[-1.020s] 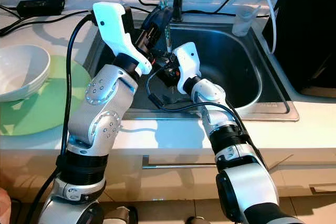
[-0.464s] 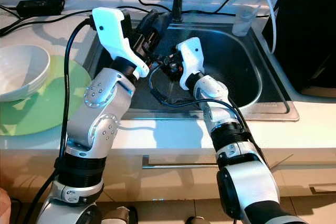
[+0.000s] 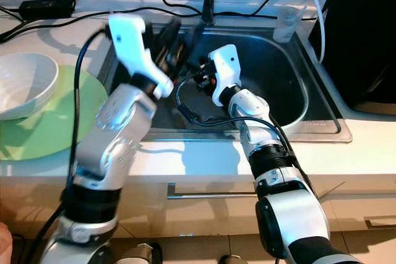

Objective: Kitchen organization

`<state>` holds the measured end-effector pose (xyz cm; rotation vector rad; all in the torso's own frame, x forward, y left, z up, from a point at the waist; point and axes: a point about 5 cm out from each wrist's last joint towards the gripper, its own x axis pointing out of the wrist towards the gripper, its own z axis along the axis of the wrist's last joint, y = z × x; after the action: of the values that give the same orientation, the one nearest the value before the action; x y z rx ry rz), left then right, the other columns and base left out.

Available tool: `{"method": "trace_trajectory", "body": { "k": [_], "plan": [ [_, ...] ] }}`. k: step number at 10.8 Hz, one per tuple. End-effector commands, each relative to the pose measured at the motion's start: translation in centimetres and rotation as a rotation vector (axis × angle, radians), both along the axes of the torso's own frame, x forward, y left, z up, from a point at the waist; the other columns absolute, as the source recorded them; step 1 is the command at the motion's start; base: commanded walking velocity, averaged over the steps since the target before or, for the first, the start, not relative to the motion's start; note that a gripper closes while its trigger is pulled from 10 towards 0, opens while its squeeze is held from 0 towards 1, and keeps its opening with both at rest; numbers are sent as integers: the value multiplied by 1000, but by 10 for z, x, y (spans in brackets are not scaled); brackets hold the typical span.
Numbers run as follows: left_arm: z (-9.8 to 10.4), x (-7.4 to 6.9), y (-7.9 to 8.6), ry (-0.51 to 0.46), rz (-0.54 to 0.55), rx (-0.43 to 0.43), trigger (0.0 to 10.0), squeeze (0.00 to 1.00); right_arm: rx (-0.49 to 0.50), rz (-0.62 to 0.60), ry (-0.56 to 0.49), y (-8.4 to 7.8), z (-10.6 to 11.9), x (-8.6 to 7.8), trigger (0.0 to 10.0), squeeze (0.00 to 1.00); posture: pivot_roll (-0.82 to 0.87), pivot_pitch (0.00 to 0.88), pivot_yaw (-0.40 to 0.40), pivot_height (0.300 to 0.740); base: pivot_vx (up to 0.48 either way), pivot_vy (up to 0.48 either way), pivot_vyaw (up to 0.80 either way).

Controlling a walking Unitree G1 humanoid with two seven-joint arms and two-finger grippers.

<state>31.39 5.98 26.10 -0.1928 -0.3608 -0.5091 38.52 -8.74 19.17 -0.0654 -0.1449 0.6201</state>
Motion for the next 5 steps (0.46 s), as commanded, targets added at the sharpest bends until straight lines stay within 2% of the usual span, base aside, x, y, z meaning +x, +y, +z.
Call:
{"method": "trace_trajectory", "body": {
  "k": [1, 3, 5],
  "plan": [
    [0, -4, 1, -3, -34, 7, 10000, 1000, -2, -17, 0, -5, -1, 1, 0, 0, 20, 109, -24, 740, 0, 0, 0],
    [-26, -11, 17, 81, -88, 98, 10000, 1000, -49, -45, 28, -8, -8, 2, 0, 0, 28, 110, -28, 740, 0, 0, 0],
    [-39, -13, 33, 107, -36, 143, 10000, 1000, -79, -92, 69, -18, -18, 2, 0, 0, 34, 106, -33, 740, 0, 0, 0]
  ]
}}
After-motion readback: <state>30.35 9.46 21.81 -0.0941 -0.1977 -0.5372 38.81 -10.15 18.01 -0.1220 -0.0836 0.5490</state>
